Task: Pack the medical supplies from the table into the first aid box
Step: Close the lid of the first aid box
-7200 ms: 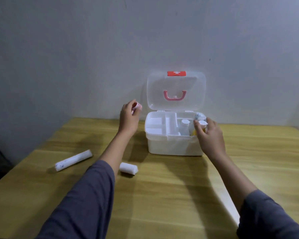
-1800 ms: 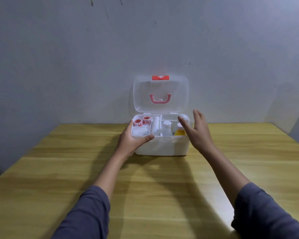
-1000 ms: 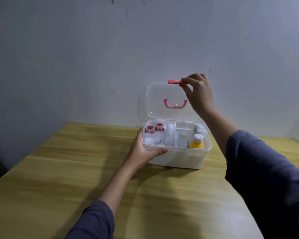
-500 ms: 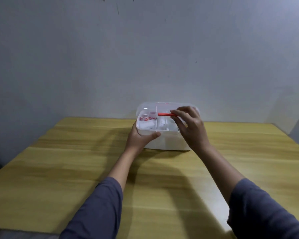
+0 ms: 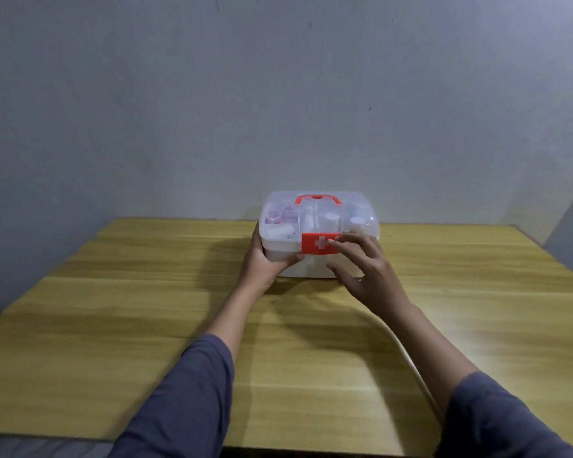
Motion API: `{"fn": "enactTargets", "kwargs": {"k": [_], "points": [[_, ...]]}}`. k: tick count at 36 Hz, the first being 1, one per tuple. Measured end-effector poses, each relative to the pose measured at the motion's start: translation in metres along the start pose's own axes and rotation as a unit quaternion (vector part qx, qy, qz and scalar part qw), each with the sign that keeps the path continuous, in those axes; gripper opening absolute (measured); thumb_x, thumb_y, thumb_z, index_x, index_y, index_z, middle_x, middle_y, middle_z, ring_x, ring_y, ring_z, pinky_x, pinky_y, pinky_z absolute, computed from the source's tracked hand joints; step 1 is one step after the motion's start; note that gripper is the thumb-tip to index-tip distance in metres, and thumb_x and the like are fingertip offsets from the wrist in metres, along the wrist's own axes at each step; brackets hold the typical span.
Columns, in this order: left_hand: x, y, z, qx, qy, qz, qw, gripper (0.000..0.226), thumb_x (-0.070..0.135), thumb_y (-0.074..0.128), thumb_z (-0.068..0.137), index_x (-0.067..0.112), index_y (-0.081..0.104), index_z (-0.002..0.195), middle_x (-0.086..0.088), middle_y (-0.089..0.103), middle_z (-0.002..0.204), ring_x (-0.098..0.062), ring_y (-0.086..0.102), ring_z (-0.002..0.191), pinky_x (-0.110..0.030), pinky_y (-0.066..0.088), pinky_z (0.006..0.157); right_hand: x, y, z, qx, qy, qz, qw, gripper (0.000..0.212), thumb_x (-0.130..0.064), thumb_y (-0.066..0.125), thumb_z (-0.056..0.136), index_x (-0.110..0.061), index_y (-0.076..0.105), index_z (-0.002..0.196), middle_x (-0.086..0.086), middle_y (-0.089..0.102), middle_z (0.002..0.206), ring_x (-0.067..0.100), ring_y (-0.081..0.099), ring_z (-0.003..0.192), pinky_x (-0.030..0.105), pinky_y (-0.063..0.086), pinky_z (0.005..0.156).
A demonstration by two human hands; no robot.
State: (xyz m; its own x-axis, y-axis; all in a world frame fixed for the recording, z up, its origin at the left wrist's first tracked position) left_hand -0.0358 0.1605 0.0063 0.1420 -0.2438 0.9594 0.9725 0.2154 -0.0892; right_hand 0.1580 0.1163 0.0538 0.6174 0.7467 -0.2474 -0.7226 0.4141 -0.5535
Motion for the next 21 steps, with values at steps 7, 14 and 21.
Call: {"fn": "enactTargets", "kwargs": {"k": [7, 14, 21], "points": [[-0.006, 0.002, 0.0, -0.006, 0.0, -0.005, 1.0, 0.089, 0.011, 0.084, 0.065, 0.018, 0.034, 0.139, 0.001, 0.056, 0.126, -0.012, 0.054, 0.114, -0.003, 0.046, 0.074, -0.005, -0.009, 0.041, 0.011, 0.006, -0.053, 0.999, 0.053, -0.041, 0.06, 0.083, -0.008, 0.056, 0.125, 0.014, 0.057, 0.124, 0.021, 0.046, 0.118, 0.03, 0.037, 0.1], [-0.004, 0.003, 0.001, -0.016, 0.012, -0.008, 1.0, 0.079, 0.001, 0.079, 0.07, 0.015, 0.035, 0.134, 0.008, 0.054, 0.115, 0.007, 0.052, 0.099, -0.002, 0.044, 0.071, 0.014, 0.022, 0.051, -0.133, 0.071, -0.16, 0.976, 0.077, -0.069, 0.038, 0.073, -0.025, 0.045, 0.136, -0.002, 0.048, 0.14, 0.02, 0.042, 0.131, 0.03, 0.017, 0.109], [-0.005, 0.003, 0.003, -0.018, 0.014, 0.004, 1.0, 0.08, 0.006, 0.08, 0.07, 0.017, 0.034, 0.135, 0.012, 0.053, 0.112, 0.011, 0.049, 0.099, -0.001, 0.043, 0.072, 0.012, 0.023, 0.049, -0.103, 0.078, -0.174, 0.976, 0.076, -0.068, 0.04, 0.07, -0.023, 0.052, 0.13, 0.0, 0.057, 0.131, 0.024, 0.051, 0.121, 0.028, 0.017, 0.102]]}}
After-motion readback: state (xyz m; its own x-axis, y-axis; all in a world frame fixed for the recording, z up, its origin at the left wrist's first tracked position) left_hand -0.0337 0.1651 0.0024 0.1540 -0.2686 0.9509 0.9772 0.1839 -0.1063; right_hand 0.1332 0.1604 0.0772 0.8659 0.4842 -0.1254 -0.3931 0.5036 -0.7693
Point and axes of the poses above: each hand's wrist, its own z-axis towards the middle knuckle, its own y-axis out of the palm, x = y × z, the point moved 8 cm from there along z, towards the middle knuckle
